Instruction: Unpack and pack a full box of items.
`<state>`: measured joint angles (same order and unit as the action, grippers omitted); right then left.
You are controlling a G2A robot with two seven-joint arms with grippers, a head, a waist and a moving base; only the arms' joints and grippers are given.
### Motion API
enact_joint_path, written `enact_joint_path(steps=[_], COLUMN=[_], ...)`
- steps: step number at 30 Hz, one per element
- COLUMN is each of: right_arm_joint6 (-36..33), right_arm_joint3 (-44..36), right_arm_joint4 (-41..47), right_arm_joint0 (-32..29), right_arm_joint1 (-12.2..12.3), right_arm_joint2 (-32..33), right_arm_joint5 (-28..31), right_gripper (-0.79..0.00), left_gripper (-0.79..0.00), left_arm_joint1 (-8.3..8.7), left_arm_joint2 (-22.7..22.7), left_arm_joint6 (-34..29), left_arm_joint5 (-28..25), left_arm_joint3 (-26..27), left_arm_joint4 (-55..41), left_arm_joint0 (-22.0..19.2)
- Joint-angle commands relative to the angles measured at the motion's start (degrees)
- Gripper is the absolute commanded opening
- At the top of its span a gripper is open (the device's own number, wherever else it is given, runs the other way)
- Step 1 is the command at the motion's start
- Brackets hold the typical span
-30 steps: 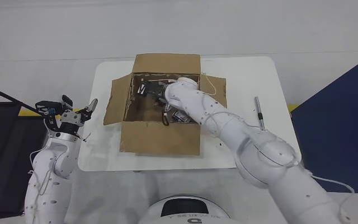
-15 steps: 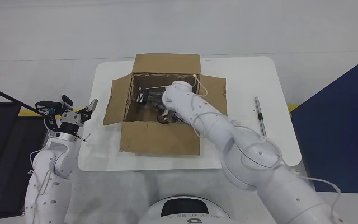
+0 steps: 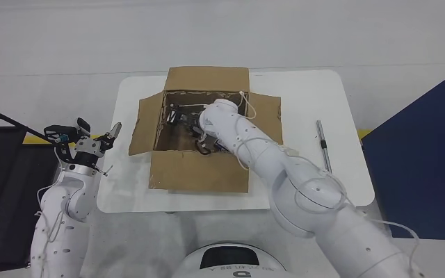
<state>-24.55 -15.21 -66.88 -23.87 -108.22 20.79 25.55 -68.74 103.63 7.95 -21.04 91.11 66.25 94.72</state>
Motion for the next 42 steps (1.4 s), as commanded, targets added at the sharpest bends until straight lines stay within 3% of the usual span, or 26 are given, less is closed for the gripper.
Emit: enact_joint_path(steps=[1, 7, 14, 17, 19, 21, 31, 42], right_arm_joint6=[0.42, 1.36, 1.93, 1.78, 1.87, 2.19, 5.62, 21.17], right_arm_joint3=[0.6, 2.27, 3.19, 3.61, 4.01, 4.53, 6.33, 9.32], right_arm_joint4=[0.26, 0.12, -0.9, -0.9, -0.95, -0.91, -0.22, -1.39], right_arm_joint0=[-0.01, 0.11, 0.11, 0.53, 0.88, 1.16, 2.55, 3.6], right_arm_joint1=[-0.33, -1.19, -2.12, -2.45, -2.56, -2.58, -1.49, 2.28], right_arm_joint2=[0.21, 0.49, 0.35, 0.53, 0.65, 0.82, 2.02, 2.75], right_arm_joint5=[-0.09, -0.78, -0.77, -0.57, -0.23, 0.31, 5.19, 13.1], right_gripper=[-0.283, -0.28, -0.357, -0.477, -0.674, -0.785, -0.785, -0.785], left_gripper=[0.0, 0.0, 0.0, 0.0, 0.0, 0.0, 0.0, 0.0], left_arm_joint1=[0.0, 0.0, 0.0, 0.0, 0.0, 0.0, 0.0, 0.0], left_arm_joint2=[0.0, 0.0, 0.0, 0.0, 0.0, 0.0, 0.0, 0.0], left_arm_joint6=[0.0, 0.0, 0.0, 0.0, 0.0, 0.0, 0.0, 0.0], left_arm_joint5=[0.0, 0.0, 0.0, 0.0, 0.0, 0.0, 0.0, 0.0], left_arm_joint3=[0.0, 0.0, 0.0, 0.0, 0.0, 0.0, 0.0, 0.0], left_arm_joint4=[0.0, 0.0, 0.0, 0.0, 0.0, 0.0, 0.0, 0.0], left_arm_joint0=[0.0, 0.0, 0.0, 0.0, 0.0, 0.0, 0.0, 0.0])
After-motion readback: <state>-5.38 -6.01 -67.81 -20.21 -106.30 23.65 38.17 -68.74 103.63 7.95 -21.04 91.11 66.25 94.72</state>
